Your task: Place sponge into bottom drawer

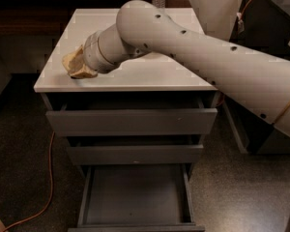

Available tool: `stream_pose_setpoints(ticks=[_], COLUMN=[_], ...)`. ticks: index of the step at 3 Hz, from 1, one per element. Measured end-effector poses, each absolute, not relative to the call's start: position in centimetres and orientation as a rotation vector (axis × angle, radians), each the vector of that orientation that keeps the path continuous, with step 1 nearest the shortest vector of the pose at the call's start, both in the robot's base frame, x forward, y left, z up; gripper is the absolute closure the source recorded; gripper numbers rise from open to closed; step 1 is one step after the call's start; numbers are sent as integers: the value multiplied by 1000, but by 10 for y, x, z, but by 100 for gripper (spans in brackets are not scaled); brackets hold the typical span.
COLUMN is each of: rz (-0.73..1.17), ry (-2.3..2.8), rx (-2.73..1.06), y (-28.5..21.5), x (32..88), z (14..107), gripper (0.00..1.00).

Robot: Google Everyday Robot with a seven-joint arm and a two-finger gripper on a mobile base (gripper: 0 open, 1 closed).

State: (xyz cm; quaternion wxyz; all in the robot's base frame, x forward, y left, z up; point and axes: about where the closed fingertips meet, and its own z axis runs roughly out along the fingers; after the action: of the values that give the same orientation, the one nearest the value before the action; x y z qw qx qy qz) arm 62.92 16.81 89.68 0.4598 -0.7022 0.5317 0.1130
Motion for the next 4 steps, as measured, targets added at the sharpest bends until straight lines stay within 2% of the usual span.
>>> stream_pose_setpoints(ticks=[1, 4], rz=[325, 570], ry=[1281, 1078], rx=[-1715, -1840], y=[161, 116], x=[615, 516], z=[902, 889], gripper=[100, 100])
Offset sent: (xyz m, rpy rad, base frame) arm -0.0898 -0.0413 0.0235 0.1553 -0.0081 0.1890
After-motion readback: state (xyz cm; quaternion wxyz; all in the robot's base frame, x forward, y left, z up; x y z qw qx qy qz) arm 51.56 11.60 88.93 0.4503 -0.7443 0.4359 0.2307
